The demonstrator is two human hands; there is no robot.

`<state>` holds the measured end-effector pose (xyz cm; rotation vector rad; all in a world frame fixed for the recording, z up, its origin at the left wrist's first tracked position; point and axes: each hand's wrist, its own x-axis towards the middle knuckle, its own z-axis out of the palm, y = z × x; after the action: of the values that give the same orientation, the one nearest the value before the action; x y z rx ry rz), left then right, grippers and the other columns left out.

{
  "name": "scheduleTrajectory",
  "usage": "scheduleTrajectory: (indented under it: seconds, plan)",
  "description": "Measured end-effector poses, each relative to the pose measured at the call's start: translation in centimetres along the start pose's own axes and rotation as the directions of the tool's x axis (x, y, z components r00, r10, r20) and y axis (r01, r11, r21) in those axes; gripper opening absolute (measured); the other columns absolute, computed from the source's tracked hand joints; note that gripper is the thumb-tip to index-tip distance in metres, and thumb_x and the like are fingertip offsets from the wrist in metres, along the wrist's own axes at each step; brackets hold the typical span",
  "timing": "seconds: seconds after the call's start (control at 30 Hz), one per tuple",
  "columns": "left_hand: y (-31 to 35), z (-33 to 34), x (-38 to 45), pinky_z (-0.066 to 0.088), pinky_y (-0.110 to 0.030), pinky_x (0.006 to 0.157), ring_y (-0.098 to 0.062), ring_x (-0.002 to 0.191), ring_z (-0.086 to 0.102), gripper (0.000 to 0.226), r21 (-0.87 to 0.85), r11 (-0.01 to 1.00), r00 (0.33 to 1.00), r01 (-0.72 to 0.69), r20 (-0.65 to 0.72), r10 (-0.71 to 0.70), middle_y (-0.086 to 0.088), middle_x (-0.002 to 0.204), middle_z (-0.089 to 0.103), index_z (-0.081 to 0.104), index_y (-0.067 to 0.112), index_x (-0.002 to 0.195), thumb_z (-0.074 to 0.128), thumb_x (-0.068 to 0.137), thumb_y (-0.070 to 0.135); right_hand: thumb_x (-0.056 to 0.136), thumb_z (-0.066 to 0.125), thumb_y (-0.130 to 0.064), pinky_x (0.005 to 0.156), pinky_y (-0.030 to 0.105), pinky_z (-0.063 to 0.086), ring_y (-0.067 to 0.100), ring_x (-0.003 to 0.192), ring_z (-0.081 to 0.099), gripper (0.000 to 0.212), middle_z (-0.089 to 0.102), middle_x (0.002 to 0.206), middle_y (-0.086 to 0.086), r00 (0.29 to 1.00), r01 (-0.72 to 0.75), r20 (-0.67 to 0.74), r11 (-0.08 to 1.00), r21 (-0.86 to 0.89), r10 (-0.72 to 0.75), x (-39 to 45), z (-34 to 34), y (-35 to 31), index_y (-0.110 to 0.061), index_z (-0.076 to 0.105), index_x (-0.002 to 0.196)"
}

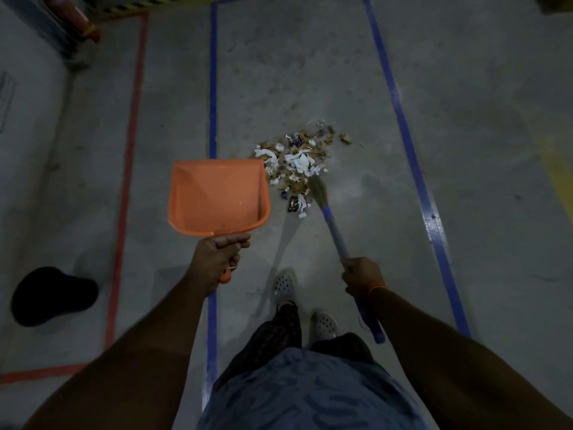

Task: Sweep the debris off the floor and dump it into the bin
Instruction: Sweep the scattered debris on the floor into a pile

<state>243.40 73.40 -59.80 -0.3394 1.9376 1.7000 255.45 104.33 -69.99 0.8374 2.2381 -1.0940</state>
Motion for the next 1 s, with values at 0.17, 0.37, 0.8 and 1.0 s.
scheduleTrajectory:
  seconds: [0.17,0.37,0.8,1.0]
  plan:
    - [-0.9,-1.7,-0.6,0.04,-0.024,0.05,-0.011,0.055,0.05,0.03,0.024,1.0,1.0,0.014,0.023,-0.014,-0.01,0.097,0.075,0.075,0.012,0.106,0.053,0.096,-0.005,0.083,0.062,-0.01,0.047,0.012,0.052,0.007,0.046,0.062,0.045,0.069,0.091,0.009,0.997,0.024,-0.077,0.999,0.034,-0.021,-2.2,0.9,0.4,-0.018,0.065,0.127]
    - [-0.6,-4.6,0.1,0.045,-0.021,0.05,-0.009,0.054,0.051,0.031,0.072,0.997,0.991,-0.014,0.133,0.005,-0.005,0.09,0.076,0.074,0.012,0.104,0.051,0.097,-0.007,0.083,0.063,-0.009,0.048,0.013,0.053,0.007,0.046,0.063,0.044,0.07,0.092,0.006,0.986,-0.067,-0.149,0.993,0.097,0.081,-6.7,5.4,1.1,-0.018,0.065,0.127]
    - [-0.3,-20.8,2.5,0.041,-0.018,0.047,-0.007,0.051,0.049,0.033,0.206,0.978,0.971,-0.018,0.236,-0.032,-0.005,0.086,0.076,0.074,0.012,0.101,0.05,0.096,-0.01,0.084,0.063,-0.011,0.064,0.039,0.063,0.025,0.072,0.071,0.044,0.067,0.103,0.008,0.959,-0.269,0.013,0.897,0.351,0.283,-9.3,22.1,-9.4,-0.02,0.064,0.127]
    - [-1.1,-23.3,2.9,0.041,-0.017,0.045,-0.006,0.048,0.048,0.032,0.143,0.99,0.977,-0.001,0.212,-0.03,-0.003,0.081,0.076,0.073,0.008,0.102,0.049,0.095,-0.011,0.077,0.07,-0.006,0.068,0.046,0.062,0.033,0.076,0.072,0.047,0.07,0.099,0.011,0.975,-0.167,-0.077,0.914,0.369,0.209,-8.0,19.9,-12.7,-0.016,0.067,0.123]
